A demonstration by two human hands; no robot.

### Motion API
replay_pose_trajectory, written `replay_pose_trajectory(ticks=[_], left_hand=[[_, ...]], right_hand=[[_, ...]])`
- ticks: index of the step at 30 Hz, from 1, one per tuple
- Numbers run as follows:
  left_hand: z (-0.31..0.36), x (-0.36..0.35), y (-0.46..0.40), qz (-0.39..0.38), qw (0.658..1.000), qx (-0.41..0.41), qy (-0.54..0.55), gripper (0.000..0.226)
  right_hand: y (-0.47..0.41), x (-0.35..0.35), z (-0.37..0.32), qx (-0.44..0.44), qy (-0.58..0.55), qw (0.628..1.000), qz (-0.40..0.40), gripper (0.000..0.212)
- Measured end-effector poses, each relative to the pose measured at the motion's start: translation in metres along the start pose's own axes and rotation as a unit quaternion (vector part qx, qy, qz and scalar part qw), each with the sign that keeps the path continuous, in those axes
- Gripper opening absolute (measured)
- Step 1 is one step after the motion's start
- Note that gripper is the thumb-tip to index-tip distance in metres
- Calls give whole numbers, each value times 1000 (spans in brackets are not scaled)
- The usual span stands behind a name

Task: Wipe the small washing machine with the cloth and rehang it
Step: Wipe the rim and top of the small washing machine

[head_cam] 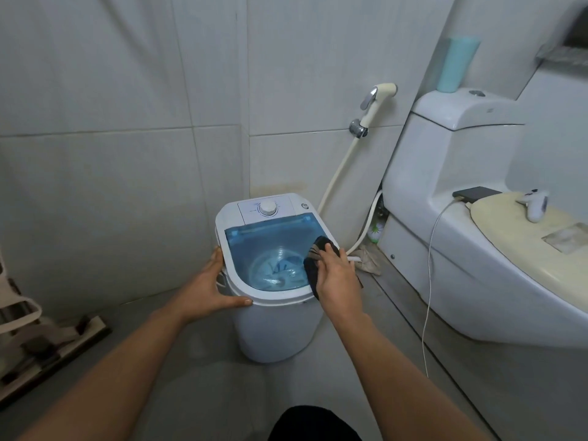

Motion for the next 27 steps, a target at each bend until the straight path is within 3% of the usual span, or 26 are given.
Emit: replay_pose_trajectory(ticks=[6, 11, 17, 23, 27], left_hand=[[-8, -4, 3, -3, 1000, 20, -16, 152], [-7, -6, 5, -4, 999, 15, -30, 153], [0, -4, 5, 6, 1000, 11, -29, 156], [-3, -5, 4, 1, 999, 10, -45, 152], [-9, -4, 4, -7, 998, 26, -55, 152]], right_hand=[[20, -21, -14, 51, 35, 998, 4, 34], [34, -38, -36, 108, 72, 991, 6, 35], [57, -70, -80, 180, 86, 978, -66, 45], [51, -47, -55, 260, 81, 961, -44, 40], [27, -18, -15, 232, 96, 968, 0, 39]])
Point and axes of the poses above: each hand's wrist, its own y-axis away from the middle knuckle, its own x-axis out of the back of the hand, z = x × y, the point moved 7 cm from there along -y, towards the middle knuckle, and after that the axes turned 13 degrees about -x, right-handed, at the moved point
